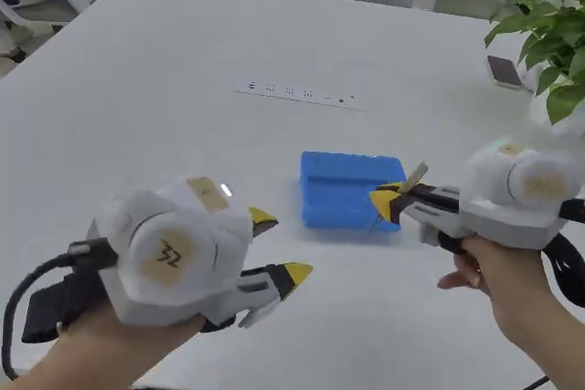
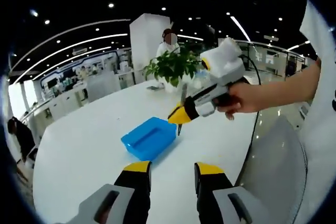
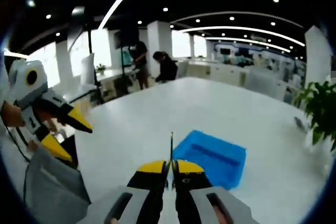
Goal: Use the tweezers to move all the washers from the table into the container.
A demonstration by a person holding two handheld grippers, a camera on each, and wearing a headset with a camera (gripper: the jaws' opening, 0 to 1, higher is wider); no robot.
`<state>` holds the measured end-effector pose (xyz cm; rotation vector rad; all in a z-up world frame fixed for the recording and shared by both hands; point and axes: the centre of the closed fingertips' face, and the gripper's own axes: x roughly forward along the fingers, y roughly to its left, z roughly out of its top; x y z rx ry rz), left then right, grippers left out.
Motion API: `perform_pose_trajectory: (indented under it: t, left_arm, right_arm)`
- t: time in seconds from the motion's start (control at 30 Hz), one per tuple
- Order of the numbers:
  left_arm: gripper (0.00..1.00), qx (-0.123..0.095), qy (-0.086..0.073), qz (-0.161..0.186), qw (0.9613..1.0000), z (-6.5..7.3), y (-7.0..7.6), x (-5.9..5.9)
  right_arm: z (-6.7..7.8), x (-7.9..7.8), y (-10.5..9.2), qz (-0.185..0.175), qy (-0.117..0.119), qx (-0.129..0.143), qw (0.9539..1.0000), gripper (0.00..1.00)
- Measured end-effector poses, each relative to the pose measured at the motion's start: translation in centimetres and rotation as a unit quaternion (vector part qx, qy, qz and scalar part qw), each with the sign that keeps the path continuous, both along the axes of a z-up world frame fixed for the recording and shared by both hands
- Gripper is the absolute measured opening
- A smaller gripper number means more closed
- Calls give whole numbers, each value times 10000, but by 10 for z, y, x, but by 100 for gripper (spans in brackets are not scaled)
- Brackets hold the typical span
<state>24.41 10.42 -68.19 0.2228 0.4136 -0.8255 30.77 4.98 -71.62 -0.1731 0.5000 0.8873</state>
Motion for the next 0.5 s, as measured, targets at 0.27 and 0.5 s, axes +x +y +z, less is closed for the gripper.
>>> perform_pose_trajectory:
  t: [0.27,0.5]
  left_arm:
    - [25,-525,405,-1184,9908,29,-39,-12]
    - [20,-430,477,-1907,9795,33,-62,-23]
  right_arm:
    - [-8,-55,18,1096,212,-225,9935,3]
    - [-19,-82,18,1983,74,-907,9759,3]
